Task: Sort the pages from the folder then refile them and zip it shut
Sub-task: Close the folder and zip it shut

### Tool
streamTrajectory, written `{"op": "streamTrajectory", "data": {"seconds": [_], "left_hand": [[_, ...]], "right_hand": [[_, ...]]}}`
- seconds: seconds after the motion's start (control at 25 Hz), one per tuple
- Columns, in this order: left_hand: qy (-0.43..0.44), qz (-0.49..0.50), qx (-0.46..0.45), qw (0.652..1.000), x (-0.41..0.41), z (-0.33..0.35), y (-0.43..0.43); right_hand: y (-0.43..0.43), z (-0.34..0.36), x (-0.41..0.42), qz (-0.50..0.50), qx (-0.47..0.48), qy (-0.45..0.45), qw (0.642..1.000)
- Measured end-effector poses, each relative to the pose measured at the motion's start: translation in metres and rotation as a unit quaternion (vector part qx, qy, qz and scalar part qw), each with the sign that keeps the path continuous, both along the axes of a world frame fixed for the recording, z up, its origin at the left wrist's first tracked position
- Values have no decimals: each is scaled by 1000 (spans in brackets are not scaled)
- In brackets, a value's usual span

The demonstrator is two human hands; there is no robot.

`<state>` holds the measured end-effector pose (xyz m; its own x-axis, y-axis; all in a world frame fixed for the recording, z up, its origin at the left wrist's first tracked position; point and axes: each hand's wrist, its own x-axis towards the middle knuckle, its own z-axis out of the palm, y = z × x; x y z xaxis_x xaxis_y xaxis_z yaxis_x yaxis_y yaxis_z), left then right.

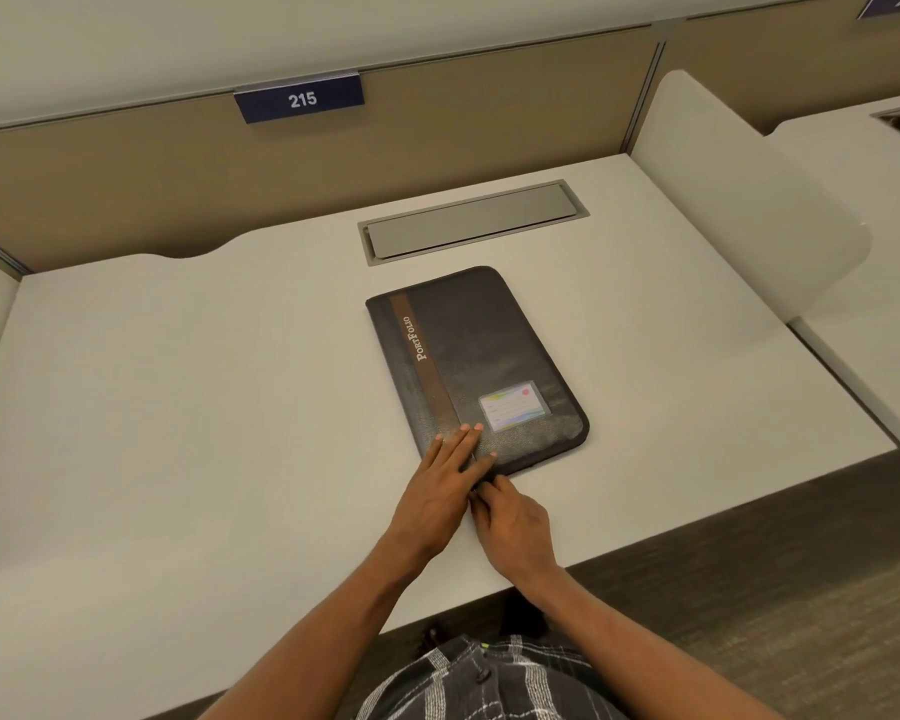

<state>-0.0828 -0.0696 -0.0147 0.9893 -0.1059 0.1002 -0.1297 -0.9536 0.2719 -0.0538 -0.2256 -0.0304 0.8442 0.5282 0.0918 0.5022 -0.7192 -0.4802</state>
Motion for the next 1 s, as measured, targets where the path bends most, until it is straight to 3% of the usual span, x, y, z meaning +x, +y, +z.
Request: {"op": "streamTrajectory", "data": {"seconds": [0.24, 0.6, 1.0], "left_hand": [[-38, -13, 47, 998, 3, 13, 8], [-36, 14, 49, 998, -1, 4, 5], [0, -19, 2, 1000, 37, 3, -23]], "right_hand": [[1, 4, 2, -20, 12, 25, 999], [-28, 8, 23, -150, 12, 18, 988], [-41, -3, 28, -143, 60, 1, 988]]}}
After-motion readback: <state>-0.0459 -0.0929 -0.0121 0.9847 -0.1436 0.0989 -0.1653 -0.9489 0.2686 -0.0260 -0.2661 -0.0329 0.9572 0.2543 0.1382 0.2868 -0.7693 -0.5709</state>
